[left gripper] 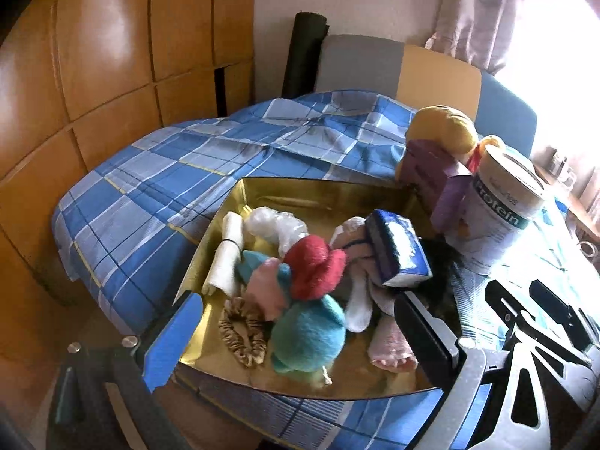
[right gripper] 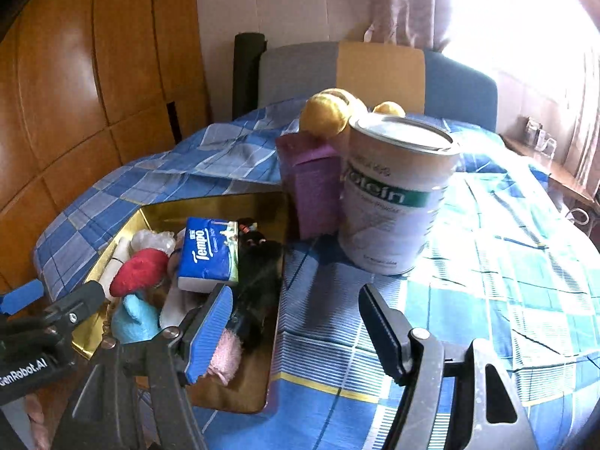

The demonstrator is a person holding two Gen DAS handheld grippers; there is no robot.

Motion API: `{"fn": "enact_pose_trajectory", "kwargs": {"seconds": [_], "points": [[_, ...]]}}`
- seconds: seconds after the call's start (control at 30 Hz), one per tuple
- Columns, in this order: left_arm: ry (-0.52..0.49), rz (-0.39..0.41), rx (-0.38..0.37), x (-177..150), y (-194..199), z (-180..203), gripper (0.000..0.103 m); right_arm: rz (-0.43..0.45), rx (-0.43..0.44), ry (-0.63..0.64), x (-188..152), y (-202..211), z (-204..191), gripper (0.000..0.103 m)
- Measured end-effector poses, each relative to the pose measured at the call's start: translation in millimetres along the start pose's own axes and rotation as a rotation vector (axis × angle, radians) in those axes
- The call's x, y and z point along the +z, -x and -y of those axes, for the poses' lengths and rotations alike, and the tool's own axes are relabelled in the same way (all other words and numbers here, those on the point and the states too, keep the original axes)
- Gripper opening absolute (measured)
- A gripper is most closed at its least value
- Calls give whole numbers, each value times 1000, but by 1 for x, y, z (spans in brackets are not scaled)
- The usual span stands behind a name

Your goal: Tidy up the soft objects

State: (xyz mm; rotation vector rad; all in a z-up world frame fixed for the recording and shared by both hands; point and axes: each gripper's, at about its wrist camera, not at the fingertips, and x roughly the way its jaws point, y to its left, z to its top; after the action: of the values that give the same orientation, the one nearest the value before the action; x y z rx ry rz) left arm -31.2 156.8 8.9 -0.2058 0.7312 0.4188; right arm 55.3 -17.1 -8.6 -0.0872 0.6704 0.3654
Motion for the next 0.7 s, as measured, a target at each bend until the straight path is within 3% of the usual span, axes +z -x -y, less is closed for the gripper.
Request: {"fn": "enact_pose_trajectory", "kwargs": {"seconds": [0.7], "points": [[-12,20,-12,0,5,11,103,-11,2,-31,-4,1,8,71]]}}
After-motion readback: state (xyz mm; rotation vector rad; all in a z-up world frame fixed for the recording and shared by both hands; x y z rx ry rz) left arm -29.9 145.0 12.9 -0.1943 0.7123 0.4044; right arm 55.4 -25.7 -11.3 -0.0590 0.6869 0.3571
